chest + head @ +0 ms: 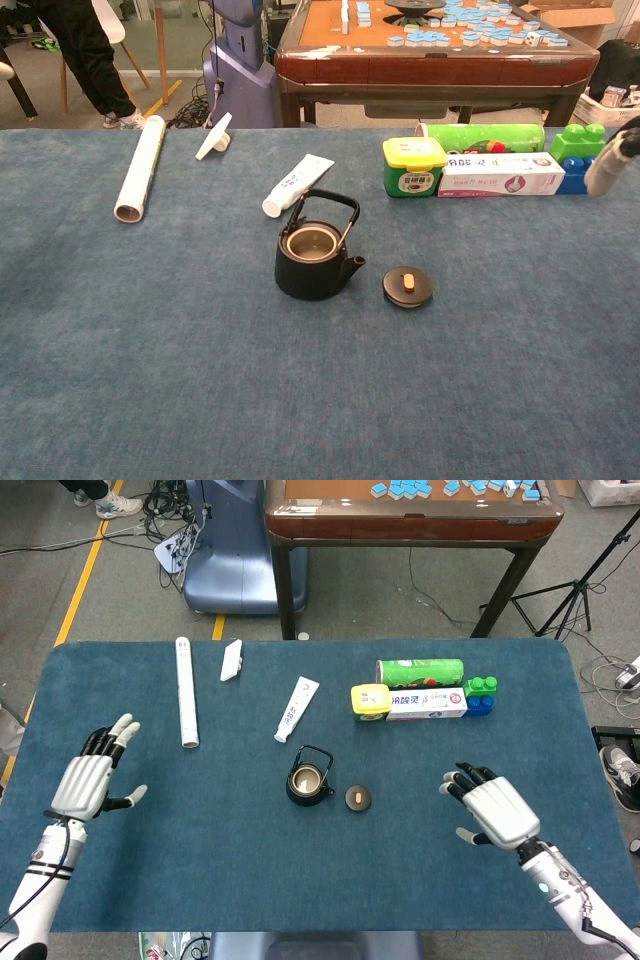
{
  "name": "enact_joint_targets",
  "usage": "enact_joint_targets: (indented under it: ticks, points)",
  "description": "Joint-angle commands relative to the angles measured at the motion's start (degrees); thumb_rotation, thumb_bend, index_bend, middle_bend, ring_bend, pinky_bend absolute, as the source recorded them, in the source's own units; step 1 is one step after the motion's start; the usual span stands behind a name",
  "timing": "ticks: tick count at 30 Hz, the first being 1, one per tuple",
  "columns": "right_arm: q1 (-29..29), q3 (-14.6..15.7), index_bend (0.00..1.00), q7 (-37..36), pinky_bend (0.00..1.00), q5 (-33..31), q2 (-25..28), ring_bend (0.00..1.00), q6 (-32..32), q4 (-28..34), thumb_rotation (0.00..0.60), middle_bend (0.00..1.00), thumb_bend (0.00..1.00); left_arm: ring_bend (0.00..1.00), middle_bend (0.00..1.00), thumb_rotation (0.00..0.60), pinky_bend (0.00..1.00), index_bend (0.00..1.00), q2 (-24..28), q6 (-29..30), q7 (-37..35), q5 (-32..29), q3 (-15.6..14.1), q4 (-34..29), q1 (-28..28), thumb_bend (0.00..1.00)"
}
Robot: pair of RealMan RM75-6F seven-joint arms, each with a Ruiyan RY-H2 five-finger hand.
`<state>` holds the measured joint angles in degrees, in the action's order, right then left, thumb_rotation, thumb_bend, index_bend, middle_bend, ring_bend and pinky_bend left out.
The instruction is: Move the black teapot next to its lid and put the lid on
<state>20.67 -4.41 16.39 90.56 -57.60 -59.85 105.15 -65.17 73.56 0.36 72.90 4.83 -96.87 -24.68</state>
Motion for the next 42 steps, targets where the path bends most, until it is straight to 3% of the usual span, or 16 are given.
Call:
enact_joint_targets:
  ticks: [1, 8, 14, 23, 42]
  points:
    - [2.8, -0.5, 0.33, 2.6, 0.25, -3.9, -2.2, 0.11, 3.9, 0.7, 0.6, 0.26, 0.19, 0.0, 0.0, 0.6, 0.01, 0.0, 1.0, 1.4, -0.7, 1.5, -1.5, 0.5, 2.2, 0.24]
    - [6.7, -2.0, 0.35, 8.5, 0.23, -11.5, -7.2, 0.07, 7.8, 0.1, 0.6, 0.26, 0.19, 0.0, 0.0, 0.6, 0.01, 0.0, 2.1, 4.9, -1.5, 4.6, -2.8, -0.6, 5.7, 0.24]
    - [9.9, -2.9, 0.35, 14.2, 0.13, -18.9, -10.9, 0.0, 9.8, -0.5, 0.6, 0.2, 0.17, 0.0, 0.0, 0.6, 0.01, 0.0, 2.7, 6.2, -2.0, 6.6, -3.1, -1.8, 7.2, 0.24]
    - [16.3, -3.8, 0.35, 24.9, 0.03, -32.8, -18.7, 0.0, 8.8, -3.3, 0.6, 0.19, 0.17, 0.0, 0.0, 0.6, 0.01, 0.0, 3.5, 7.2, -2.7, 8.4, -3.0, -3.2, 8.9, 0.24]
    - [24.8, -2.4, 0.35, 35.2, 0.03, -43.8, -31.7, 0.0, 4.0, -12.1, 0.6, 0.2, 0.16, 0.0, 0.0, 0.58, 0.01, 0.0, 4.4, 7.3, -3.5, 10.4, -2.8, -3.9, 10.8, 0.24]
